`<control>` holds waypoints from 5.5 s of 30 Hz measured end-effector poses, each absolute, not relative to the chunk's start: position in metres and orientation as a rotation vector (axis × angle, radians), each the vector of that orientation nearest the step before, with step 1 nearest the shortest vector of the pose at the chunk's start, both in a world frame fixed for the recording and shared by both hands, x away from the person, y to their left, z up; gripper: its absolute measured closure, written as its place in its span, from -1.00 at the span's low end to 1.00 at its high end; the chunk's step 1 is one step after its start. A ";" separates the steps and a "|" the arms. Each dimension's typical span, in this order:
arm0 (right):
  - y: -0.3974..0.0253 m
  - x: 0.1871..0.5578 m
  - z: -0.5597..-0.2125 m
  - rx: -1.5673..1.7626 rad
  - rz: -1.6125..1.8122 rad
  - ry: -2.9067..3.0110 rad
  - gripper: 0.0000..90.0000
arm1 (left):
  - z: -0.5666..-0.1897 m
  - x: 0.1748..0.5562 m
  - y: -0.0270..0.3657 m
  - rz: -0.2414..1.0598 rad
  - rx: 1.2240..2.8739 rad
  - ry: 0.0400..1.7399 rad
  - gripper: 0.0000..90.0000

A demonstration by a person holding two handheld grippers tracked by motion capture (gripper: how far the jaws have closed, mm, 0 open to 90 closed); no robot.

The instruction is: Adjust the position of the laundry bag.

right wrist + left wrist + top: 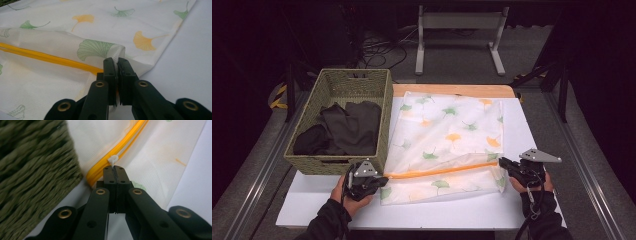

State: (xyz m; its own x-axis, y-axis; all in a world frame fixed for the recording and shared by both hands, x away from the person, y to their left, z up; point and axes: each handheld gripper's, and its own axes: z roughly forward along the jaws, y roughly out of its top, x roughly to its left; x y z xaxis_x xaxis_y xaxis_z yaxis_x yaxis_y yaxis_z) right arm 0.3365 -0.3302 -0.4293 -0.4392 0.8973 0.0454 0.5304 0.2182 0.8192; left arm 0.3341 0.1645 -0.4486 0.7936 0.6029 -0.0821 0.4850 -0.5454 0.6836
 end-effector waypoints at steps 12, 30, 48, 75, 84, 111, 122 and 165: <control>-0.328 0.348 -0.431 1.361 1.070 2.061 0.92 | -0.453 0.337 0.177 0.253 2.251 0.842 1.00; -0.334 0.365 -0.445 1.437 0.972 2.043 0.91 | -0.458 0.343 0.159 0.331 2.217 0.821 0.99; -0.344 0.342 -0.443 1.379 0.908 2.093 0.03 | -0.454 0.326 0.187 0.346 2.153 0.697 0.39; -0.204 0.359 -0.420 0.803 1.020 2.379 -0.16 | -0.462 0.309 0.250 0.387 2.099 0.867 -0.74; -0.178 0.386 -0.438 0.756 0.939 2.492 0.32 | -0.463 0.304 0.255 0.375 2.100 0.864 -0.74; -0.207 0.409 -0.452 0.947 1.026 2.510 0.07 | -0.464 0.308 0.252 0.349 2.093 0.848 -0.74; -0.194 0.410 -0.455 0.924 1.015 2.485 0.44 | -0.465 0.307 0.252 0.338 2.095 0.856 -0.74; -0.202 0.387 -0.404 0.859 1.175 2.304 0.96 | -0.454 0.301 0.247 0.415 2.113 0.776 -0.76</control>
State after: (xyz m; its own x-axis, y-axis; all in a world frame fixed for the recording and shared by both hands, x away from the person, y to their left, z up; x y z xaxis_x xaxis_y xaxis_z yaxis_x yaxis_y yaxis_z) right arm 0.3867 -0.2016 -0.4042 -0.7241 0.6848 -0.0822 0.3356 0.4539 0.8254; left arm 0.3014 0.2465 -0.4545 0.7548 0.6556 0.0222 0.3824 -0.4673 0.7971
